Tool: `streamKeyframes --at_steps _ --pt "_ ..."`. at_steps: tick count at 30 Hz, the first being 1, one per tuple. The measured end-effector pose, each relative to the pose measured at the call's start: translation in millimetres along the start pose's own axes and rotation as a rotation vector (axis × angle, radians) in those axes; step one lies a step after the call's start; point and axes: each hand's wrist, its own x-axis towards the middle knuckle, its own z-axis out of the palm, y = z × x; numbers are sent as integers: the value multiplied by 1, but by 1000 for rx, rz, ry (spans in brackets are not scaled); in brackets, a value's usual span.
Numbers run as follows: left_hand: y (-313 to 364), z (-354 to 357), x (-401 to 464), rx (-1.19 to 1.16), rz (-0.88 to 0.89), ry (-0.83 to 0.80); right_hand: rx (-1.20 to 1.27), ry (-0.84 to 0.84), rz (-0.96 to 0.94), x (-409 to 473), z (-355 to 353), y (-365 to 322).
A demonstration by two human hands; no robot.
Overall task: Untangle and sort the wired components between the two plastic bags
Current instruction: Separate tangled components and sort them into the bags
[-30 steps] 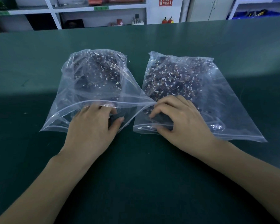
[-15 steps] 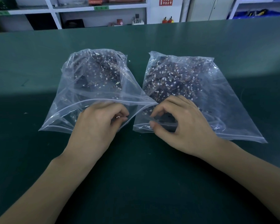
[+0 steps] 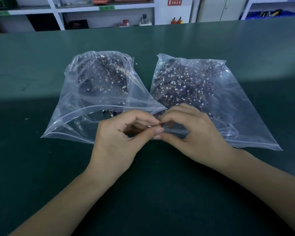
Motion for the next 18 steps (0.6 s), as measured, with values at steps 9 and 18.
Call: streamKeyframes --at_steps 9,18 --pt "1 -4 1 68 10 38 166 43 58 -2 -1 -2" --pt "1 -4 1 172 -36 28 172 163 140 1 -4 -2"
